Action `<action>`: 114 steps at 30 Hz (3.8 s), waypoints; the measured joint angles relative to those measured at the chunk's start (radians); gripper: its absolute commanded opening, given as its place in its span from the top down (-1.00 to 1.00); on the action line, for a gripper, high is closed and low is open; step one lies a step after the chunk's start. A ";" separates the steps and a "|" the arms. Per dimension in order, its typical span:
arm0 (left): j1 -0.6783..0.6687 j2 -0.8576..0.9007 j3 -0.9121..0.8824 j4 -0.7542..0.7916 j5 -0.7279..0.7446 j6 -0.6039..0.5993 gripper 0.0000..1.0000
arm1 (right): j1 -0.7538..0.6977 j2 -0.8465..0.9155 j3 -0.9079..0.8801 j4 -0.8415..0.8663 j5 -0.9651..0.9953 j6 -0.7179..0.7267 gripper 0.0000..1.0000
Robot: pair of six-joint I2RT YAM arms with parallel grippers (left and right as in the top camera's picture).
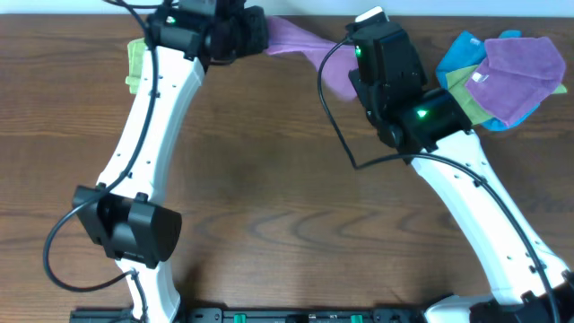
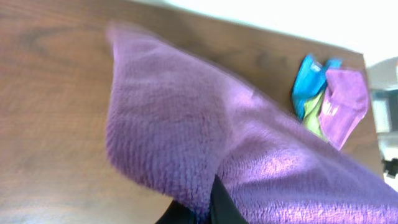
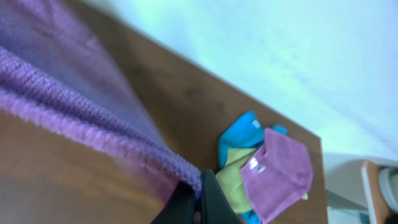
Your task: Fold the cloth
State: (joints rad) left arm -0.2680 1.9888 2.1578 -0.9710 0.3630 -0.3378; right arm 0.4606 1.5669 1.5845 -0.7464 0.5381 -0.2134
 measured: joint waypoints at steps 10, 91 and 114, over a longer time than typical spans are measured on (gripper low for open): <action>-0.005 -0.002 0.004 -0.337 -0.015 0.131 0.88 | 0.000 -0.001 -0.060 -0.251 -0.233 0.109 0.97; 0.003 -0.003 -0.272 -0.005 0.023 0.314 0.88 | 0.000 -0.001 -0.113 -0.084 -0.137 0.189 0.97; -0.002 -0.003 -0.445 -0.292 0.078 0.358 0.88 | 0.011 -0.001 -0.296 -0.240 -0.374 0.345 0.97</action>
State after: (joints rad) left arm -0.2699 1.9858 1.7126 -1.2633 0.4408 0.0200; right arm 0.4721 1.5658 1.2884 -0.9863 0.1642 0.1318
